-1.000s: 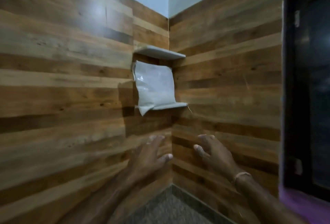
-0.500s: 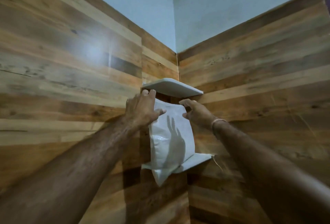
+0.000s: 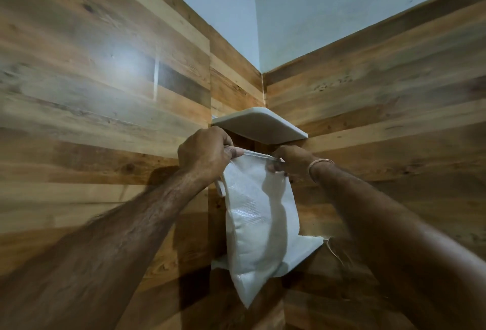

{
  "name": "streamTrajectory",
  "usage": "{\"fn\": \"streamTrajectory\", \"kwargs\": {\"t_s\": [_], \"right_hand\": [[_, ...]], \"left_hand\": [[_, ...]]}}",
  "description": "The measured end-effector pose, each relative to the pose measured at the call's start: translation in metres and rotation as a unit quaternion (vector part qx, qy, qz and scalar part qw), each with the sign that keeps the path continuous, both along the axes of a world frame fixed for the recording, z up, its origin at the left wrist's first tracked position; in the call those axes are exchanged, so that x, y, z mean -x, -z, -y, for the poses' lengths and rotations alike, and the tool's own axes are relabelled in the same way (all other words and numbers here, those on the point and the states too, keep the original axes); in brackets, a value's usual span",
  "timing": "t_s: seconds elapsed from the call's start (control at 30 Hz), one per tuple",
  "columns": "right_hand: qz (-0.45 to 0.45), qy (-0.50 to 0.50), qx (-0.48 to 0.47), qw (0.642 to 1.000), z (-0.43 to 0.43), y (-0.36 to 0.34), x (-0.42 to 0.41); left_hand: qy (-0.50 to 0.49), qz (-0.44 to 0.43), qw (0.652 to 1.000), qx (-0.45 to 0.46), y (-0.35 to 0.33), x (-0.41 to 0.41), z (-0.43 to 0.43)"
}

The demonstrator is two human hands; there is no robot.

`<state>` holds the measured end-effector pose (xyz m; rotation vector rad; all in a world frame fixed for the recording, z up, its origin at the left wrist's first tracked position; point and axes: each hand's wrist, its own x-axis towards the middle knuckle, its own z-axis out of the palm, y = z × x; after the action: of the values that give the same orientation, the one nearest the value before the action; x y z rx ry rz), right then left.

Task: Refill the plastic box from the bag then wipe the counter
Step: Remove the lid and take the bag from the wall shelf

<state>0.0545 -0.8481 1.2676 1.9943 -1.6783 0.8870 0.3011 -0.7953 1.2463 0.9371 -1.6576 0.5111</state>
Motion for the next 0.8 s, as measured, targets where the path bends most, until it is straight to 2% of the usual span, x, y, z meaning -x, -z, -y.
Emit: {"fn": "streamTrajectory", "kwargs": {"t_s": [0.07, 0.2, 0.5, 0.63, 0.73, 0.8], "right_hand": [[0.01, 0.016, -0.009, 1.0, -0.009, 0.01, 0.008], [-0.031, 0.039, 0.026, 0.998, -0.044, 0.011, 0.022], [0.035, 0.037, 0.069, 0.996, -0.194, 0.022, 0.074], [0.063, 0.03, -0.005, 0.998, -0.27, 0.087, 0.102], [0.084, 0.028, -0.084, 0.993, -0.319, 0.17, 0.125], [0.106, 0.038, -0.134, 0.984, -0.354, 0.227, 0.138]], "left_hand": [[0.01, -0.003, 1.0, 0.002, 0.002, 0.001, -0.005], [0.023, -0.004, 0.999, 0.029, 0.0, 0.007, -0.027], [0.049, -0.006, 0.998, 0.03, 0.009, 0.026, -0.125], [0.064, 0.012, 0.997, -0.032, 0.075, 0.046, -0.188], [0.068, 0.04, 0.992, -0.098, 0.148, 0.066, -0.234], [0.109, 0.067, 0.982, -0.142, 0.201, 0.082, -0.271]]}}
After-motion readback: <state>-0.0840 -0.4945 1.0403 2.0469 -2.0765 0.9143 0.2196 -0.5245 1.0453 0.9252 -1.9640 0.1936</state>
